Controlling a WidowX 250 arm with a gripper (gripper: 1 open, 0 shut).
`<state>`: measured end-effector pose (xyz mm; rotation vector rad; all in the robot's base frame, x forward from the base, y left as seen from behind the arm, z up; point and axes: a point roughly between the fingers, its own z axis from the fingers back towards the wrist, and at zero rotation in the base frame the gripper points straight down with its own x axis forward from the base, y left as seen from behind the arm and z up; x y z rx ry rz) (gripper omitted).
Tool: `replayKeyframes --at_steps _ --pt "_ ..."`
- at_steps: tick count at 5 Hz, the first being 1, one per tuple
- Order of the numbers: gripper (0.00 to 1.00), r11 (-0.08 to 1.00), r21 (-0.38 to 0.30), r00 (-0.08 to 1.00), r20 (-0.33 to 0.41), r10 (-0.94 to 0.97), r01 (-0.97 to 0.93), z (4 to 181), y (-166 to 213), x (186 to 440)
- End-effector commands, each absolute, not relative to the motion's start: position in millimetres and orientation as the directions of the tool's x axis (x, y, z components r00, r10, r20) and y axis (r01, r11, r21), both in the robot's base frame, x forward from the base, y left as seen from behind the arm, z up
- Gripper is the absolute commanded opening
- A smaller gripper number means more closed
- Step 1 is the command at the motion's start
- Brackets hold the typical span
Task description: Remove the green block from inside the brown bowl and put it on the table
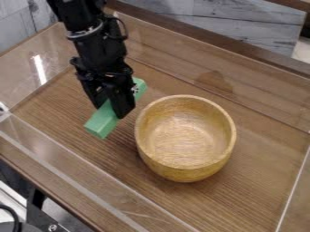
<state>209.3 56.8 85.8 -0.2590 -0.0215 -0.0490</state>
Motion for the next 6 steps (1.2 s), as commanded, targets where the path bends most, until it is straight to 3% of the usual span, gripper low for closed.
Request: replayKeyframes --at_steps 1,6 --pt "0.0 0.97 -0.24 0.998 0.055 -0.029 0.041 89.8 62 215" --pt "0.0 0.971 -0.237 0.999 0.049 -0.008 0.019 82.5 67 226"
